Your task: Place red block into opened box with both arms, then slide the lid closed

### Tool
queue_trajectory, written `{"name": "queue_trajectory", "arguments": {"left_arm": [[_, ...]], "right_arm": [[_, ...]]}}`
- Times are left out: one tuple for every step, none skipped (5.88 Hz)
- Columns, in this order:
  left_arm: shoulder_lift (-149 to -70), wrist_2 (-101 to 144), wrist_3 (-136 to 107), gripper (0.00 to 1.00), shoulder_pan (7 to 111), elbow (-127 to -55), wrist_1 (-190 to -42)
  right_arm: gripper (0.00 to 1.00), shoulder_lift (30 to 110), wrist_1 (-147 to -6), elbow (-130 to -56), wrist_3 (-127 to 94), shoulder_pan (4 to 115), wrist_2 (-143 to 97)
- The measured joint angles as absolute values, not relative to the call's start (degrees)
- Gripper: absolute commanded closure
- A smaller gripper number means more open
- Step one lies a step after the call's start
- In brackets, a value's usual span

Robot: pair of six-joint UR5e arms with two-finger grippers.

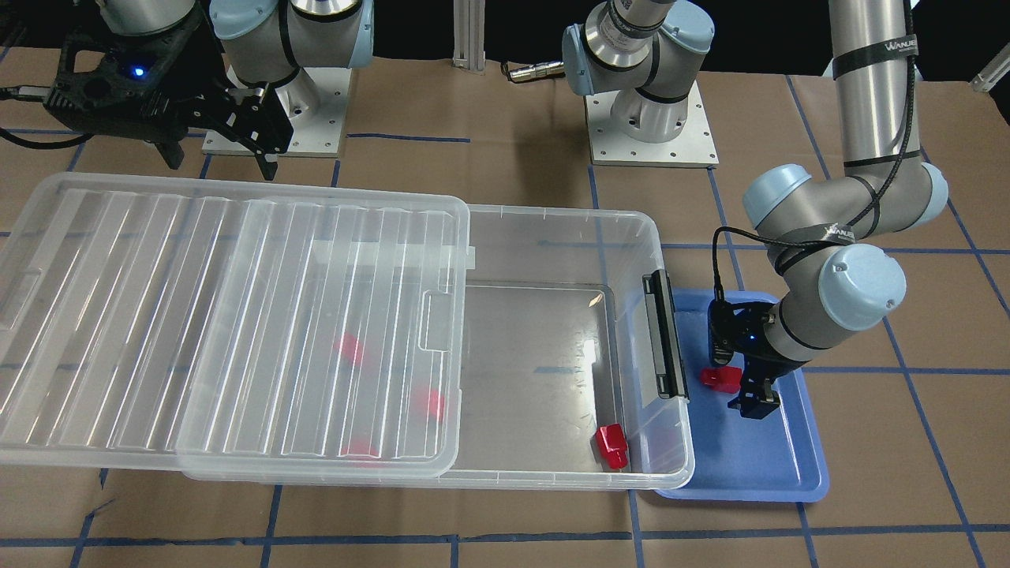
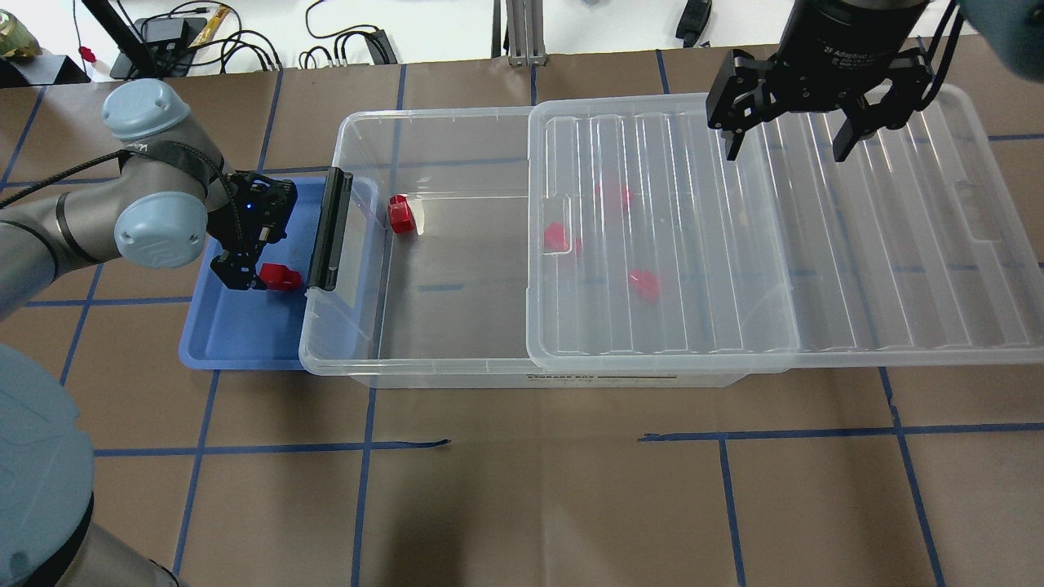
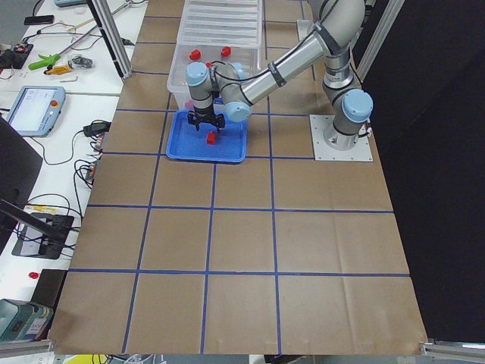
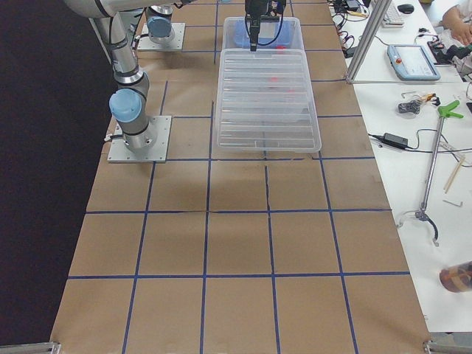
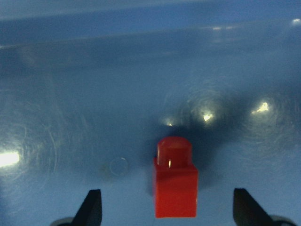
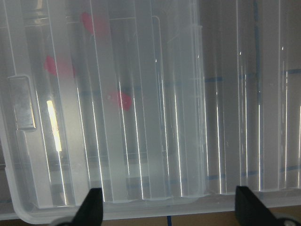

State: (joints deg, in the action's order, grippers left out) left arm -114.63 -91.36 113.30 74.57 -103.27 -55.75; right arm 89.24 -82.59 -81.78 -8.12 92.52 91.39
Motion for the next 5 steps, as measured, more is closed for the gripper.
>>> {"name": "queue_trajectory", "arguments": {"left_arm": [[-115.73, -91.39, 113.33, 0.46, 74.17, -103.40, -55.63], [-116.22, -91.35, 113.56, 0.87, 74.05, -103.57, -55.55], [-116.36, -91.30, 113.91, 0.98, 74.02, -103.53, -55.51], [-116.25, -91.34, 114.03, 0.99, 74.01, -103.08, -55.68], [-115.56, -91.38, 114.04, 0.99, 74.02, -102.44, -56.12]], "right_arm": [[0.00, 89.19, -82.49, -81.95, -7.95, 92.67, 90.63], [0.00, 89.06, -82.46, -82.19, -7.58, 92.70, 90.28], [0.00, 89.09, -82.58, -82.95, -7.29, 92.67, 90.14], [0.00, 89.19, -82.91, -83.93, -7.02, 92.63, 90.10], [0.00, 89.25, -83.13, -84.28, -6.84, 92.63, 90.09]]}}
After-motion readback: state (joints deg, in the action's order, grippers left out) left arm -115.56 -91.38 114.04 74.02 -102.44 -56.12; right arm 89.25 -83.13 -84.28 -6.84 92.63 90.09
